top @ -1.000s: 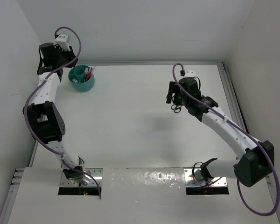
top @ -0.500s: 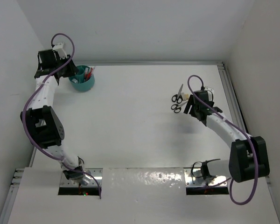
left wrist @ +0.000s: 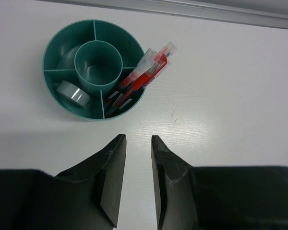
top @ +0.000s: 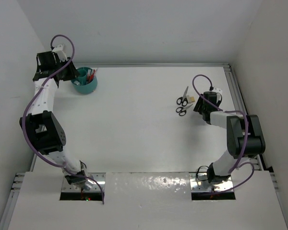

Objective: Sort the stationery into containers
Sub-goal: Pick up the stationery from the center of the board.

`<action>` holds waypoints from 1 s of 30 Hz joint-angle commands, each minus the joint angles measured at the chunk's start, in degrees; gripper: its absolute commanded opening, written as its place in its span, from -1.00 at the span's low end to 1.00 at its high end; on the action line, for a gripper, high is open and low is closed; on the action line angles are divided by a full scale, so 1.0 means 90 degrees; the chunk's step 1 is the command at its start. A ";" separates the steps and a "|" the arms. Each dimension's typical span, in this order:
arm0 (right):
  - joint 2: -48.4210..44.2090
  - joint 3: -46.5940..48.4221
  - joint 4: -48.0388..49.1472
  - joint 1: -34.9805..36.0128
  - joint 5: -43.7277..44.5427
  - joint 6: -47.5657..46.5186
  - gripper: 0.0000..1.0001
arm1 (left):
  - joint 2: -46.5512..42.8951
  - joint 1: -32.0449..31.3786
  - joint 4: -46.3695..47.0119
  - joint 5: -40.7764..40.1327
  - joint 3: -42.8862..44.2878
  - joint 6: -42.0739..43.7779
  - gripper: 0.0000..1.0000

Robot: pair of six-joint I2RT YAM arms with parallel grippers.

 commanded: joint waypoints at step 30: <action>-0.2289 0.1133 -0.1615 0.0191 -0.3442 -0.2289 -1.00 | -0.0093 -0.1066 -0.1041 0.2620 0.1135 0.1742 -0.07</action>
